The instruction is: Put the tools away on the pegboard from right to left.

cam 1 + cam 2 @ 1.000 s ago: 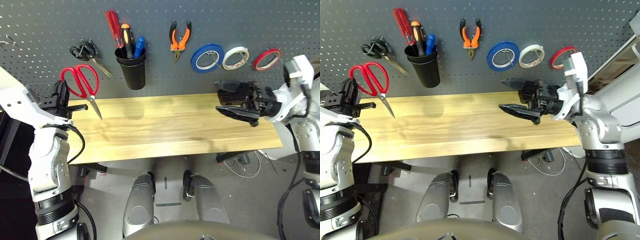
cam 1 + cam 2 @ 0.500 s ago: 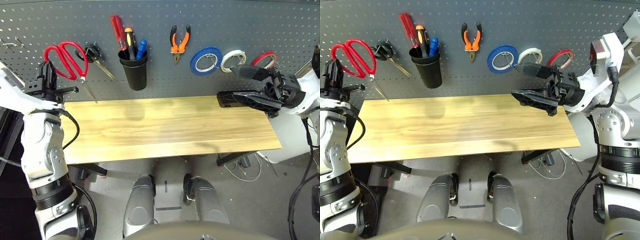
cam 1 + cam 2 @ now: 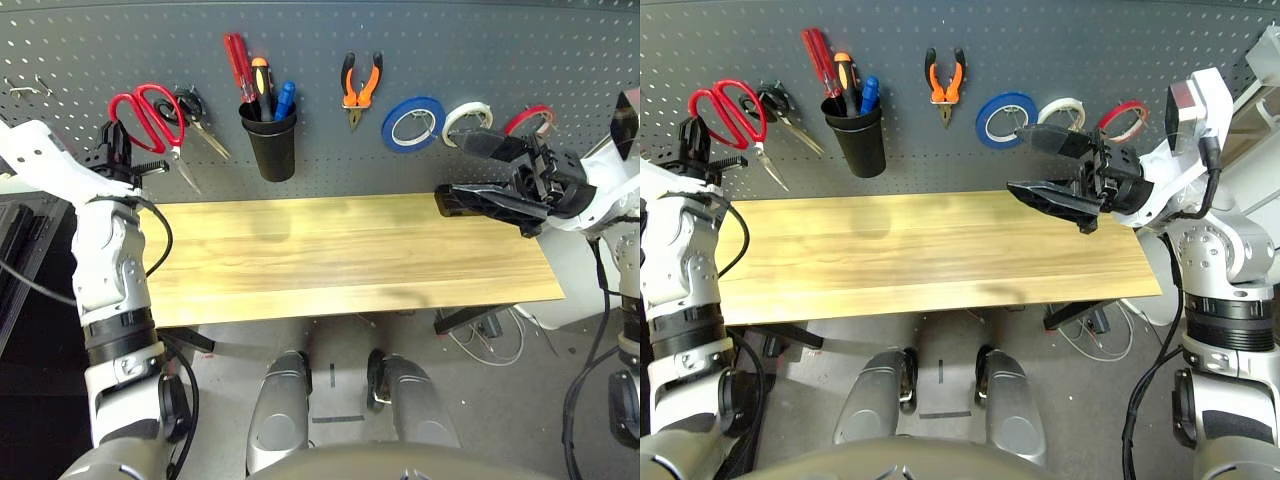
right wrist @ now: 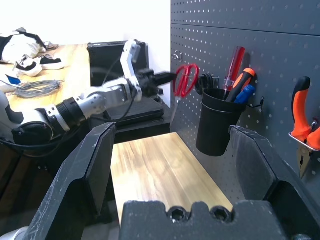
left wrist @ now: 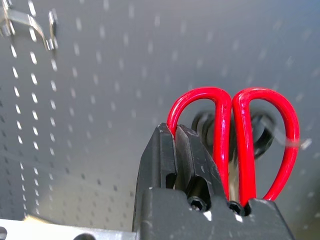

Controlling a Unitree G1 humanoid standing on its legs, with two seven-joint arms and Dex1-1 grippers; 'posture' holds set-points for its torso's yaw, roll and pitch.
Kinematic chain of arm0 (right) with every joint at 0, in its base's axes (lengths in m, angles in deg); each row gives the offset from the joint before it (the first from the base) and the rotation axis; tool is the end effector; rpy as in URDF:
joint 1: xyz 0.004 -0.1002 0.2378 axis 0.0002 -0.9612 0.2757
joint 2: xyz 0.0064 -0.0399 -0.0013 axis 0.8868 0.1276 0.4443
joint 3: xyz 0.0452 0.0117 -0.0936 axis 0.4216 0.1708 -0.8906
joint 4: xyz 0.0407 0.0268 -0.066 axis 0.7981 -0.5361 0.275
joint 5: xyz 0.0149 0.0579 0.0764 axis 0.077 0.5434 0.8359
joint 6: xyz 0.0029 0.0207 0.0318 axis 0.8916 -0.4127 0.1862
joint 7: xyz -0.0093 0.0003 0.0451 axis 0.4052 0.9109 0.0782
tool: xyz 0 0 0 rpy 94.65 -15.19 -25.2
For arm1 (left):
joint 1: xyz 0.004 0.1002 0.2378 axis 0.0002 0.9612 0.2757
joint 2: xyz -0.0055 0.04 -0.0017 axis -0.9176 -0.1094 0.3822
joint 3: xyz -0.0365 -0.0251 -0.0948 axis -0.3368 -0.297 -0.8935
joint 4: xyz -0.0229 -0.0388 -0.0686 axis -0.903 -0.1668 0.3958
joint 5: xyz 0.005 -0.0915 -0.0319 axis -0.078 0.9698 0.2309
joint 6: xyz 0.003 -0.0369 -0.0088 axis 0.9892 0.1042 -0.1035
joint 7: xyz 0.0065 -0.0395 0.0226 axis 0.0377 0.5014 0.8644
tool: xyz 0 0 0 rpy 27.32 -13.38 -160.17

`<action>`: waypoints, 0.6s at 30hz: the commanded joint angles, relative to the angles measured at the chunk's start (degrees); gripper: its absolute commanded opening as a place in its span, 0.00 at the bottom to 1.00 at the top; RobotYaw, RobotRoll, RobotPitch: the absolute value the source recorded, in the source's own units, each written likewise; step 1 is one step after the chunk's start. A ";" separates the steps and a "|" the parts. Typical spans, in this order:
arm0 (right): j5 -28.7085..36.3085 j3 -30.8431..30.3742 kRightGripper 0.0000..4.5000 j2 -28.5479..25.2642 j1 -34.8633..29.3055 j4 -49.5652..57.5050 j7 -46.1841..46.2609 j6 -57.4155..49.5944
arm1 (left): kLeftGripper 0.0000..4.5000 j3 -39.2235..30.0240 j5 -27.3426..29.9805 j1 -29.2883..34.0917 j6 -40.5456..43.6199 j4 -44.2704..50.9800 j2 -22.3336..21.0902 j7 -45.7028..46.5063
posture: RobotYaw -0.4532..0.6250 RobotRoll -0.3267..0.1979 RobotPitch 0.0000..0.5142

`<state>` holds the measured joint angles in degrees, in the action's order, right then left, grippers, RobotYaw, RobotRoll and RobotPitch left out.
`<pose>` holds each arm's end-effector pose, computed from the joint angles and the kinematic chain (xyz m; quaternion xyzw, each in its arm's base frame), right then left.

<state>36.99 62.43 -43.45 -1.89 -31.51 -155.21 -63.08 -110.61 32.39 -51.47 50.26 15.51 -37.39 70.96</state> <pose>0.2541 -0.2509 0.1986 0.0290 -0.1328 0.6156 0.7763 0.2704 0.2748 0.1478 -0.0235 -0.1327 0.1346 0.9817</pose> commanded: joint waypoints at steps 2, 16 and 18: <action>-0.74 -0.56 1.00 0.73 -2.09 1.29 1.15 0.77 | 0.30 3.48 -0.24 1.28 0.23 -1.38 1.37 -2.82 | 0.39 0.62 0.20; -15.00 -4.50 1.00 7.93 -11.61 -4.67 14.20 10.76 | 0.99 7.75 -0.76 14.71 1.34 2.54 2.39 -7.66 | 0.38 0.62 0.21; -17.61 -5.58 1.00 9.49 -11.76 -7.10 16.41 12.45 | 0.99 8.22 -0.97 15.20 0.95 1.87 2.73 -8.22 | 0.38 0.62 0.21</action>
<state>22.07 57.65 -34.59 -12.91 -36.69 -140.81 -52.72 -103.43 31.59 -37.08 51.44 16.80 -35.08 63.76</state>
